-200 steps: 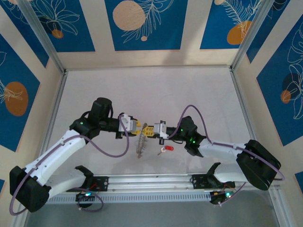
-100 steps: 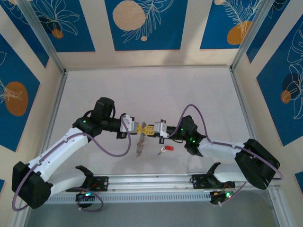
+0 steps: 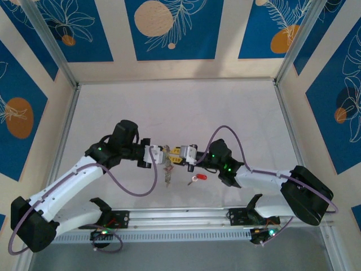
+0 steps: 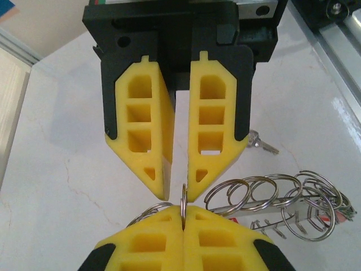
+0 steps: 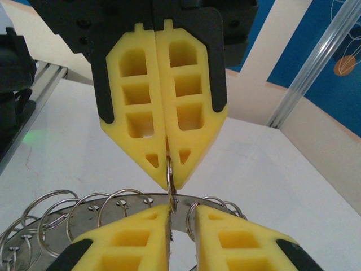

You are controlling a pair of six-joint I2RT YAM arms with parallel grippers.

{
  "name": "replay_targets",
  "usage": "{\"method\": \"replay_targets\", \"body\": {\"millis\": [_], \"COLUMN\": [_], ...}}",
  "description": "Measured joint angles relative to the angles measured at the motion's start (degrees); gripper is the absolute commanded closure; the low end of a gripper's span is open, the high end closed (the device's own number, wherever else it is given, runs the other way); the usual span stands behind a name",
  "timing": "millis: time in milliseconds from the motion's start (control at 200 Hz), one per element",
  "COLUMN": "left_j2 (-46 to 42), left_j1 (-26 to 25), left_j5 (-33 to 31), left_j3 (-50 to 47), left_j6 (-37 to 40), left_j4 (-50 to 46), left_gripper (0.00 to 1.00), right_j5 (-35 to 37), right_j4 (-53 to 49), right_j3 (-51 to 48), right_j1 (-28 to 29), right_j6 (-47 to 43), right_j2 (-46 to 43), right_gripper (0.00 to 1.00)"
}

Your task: Put the keys on the keyring

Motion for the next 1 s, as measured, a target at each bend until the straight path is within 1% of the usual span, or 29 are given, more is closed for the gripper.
{"method": "replay_targets", "body": {"millis": [165, 395, 425, 460, 525, 555, 610, 695, 750, 815, 875, 900, 1000], "left_j2": [0.02, 1.05, 1.14, 1.20, 1.25, 1.25, 1.25, 1.01, 0.50, -0.46, -1.60, -2.03, -3.21], "left_j1": [-0.15, -0.15, -0.15, -0.15, -0.15, -0.13, -0.15, -0.22, -0.20, -0.20, -0.13, -0.07, -0.02], "left_j5": [-1.07, -1.07, -1.07, -1.07, -1.11, -1.14, -1.05, -0.44, -0.39, -0.39, -0.39, -0.42, -0.20], "left_j3": [0.00, 0.28, 0.28, 0.28, 0.31, 0.35, 0.37, 0.39, 0.39, 0.39, 0.39, 0.39, 0.39], "left_j6": [0.20, -0.04, -0.09, -0.28, -0.48, -0.57, -1.22, -1.84, -2.03, -2.38, -2.69, -2.64, -3.63], "left_j4": [-0.55, -0.90, -0.90, -0.87, -0.70, -0.72, -0.46, 0.20, 0.42, 0.26, 0.02, -0.15, -1.14], "left_gripper": [1.00, 1.00, 1.00, 1.00, 0.92, 0.86, 0.72, 0.65, 0.56, 0.50, 0.41, 0.35, 0.32], "right_j5": [1.62, 2.93, 3.04, 3.17, 3.17, 3.21, 3.43, 4.68, 4.90, 4.90, 4.96, 5.05, 5.07], "right_j4": [-1.57, -3.67, -3.96, -4.42, -5.09, -5.22, -5.60, -5.35, -3.61, -2.47, -2.75, -3.06, -4.17], "right_j3": [1.01, 1.92, 2.03, 2.21, 2.43, 2.54, 2.73, 2.62, 1.77, 0.52, -0.57, -0.92, -1.92], "right_j1": [1.11, 1.66, 1.70, 1.75, 1.81, 1.86, 1.88, 2.23, 2.23, 2.25, 2.16, 2.08, 1.25], "right_j6": [-1.40, -2.51, -2.71, -2.91, -3.65, -4.09, -4.42, -5.53, -7.21, -9.40, -11.50, -12.28, -15.32], "right_j2": [0.28, 0.50, 0.61, 0.66, 0.70, 0.70, 0.70, 0.70, 0.68, 0.39, -0.59, -1.20, -4.11], "right_gripper": [0.83, 0.83, 0.84, 0.89, 1.00, 1.00, 1.00, 1.00, 1.00, 1.00, 1.00, 1.00, 1.00]}}
